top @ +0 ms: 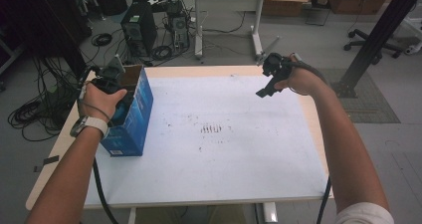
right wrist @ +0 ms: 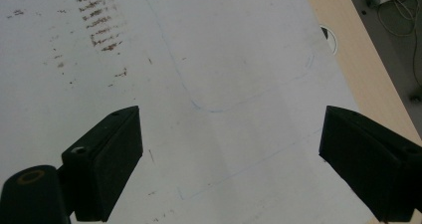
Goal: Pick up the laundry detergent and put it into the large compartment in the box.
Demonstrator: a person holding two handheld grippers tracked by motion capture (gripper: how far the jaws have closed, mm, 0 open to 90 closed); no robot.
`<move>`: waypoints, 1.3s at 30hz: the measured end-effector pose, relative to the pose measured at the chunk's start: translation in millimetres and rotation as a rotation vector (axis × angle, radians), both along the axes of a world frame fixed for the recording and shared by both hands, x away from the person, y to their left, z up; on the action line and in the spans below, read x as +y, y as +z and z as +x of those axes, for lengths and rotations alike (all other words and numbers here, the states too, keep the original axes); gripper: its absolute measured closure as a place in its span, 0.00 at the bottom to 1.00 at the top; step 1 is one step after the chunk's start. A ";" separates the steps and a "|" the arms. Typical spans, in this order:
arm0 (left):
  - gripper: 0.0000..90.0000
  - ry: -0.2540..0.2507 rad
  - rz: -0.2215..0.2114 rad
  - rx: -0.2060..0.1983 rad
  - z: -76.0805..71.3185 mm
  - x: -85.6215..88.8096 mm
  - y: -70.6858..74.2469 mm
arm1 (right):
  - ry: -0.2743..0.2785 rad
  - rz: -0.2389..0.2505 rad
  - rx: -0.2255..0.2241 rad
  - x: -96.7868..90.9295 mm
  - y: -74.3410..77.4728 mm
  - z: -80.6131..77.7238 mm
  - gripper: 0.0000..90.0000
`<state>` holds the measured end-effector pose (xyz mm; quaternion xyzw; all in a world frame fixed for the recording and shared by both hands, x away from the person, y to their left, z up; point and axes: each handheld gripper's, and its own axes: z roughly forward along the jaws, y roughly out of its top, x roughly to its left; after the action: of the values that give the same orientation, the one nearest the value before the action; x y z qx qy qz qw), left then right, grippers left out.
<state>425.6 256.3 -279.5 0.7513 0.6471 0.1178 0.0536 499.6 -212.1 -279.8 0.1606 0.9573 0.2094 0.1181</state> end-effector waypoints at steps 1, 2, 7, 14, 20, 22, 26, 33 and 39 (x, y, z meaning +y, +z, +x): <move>0.27 -0.001 0.001 0.001 0.0 0.1 0.4 | -0.001 -0.001 0.000 -0.3 0.2 -0.1 0.11; 0.27 -0.002 0.000 0.002 0.0 0.0 0.4 | -0.001 0.000 -0.001 -0.7 0.4 -0.3 0.11; 0.26 -0.007 0.014 0.000 -1.1 -2.0 2.1 | -0.001 0.001 0.000 -1.1 0.7 -1.4 0.11; 0.23 -0.012 0.021 0.004 -2.1 -1.3 4.0 | 0.000 0.004 -0.002 -2.0 1.4 -2.3 0.11; 0.22 -0.019 0.037 0.004 -2.2 -3.0 5.9 | -0.001 0.006 -0.003 -3.0 1.3 -3.1 0.11; 0.22 -0.022 0.037 0.003 -2.3 -3.2 7.2 | -0.003 0.006 -0.002 -3.8 1.1 -3.3 0.11; 0.22 -0.021 0.036 0.001 -2.8 -3.2 8.1 | -0.002 0.009 -0.004 -4.6 1.1 -3.7 0.11; 0.21 -0.026 0.036 -0.006 -4.0 -3.6 10.0 | -0.002 0.011 -0.003 -4.6 0.8 -4.3 0.11; 0.20 -0.027 0.038 -0.015 -5.3 -3.4 14.3 | -0.002 0.014 -0.004 -4.8 1.1 -4.5 0.11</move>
<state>420.3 252.8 -265.2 0.7599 0.6342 0.1351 0.0460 495.1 -216.9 -278.7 0.1621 0.9554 0.2164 0.1191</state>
